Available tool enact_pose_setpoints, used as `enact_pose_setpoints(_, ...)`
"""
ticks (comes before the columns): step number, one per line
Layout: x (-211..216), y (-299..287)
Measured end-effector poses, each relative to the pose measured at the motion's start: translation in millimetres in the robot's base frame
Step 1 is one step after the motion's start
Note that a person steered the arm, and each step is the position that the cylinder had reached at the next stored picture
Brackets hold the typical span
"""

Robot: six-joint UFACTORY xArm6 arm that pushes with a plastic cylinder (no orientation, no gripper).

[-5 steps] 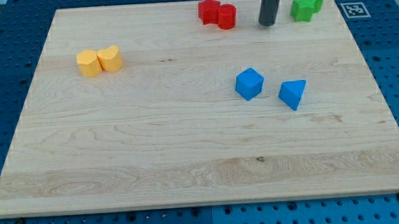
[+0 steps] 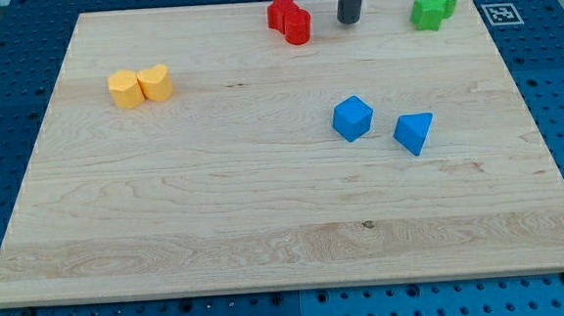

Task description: Push the red star left a bit

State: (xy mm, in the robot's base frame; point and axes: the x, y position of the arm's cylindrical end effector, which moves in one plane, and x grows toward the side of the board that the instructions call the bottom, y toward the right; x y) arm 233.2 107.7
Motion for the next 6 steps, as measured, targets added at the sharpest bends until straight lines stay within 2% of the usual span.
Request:
enact_pose_setpoints(2, -18, -40)
enact_pose_setpoints(6, -18, -103)
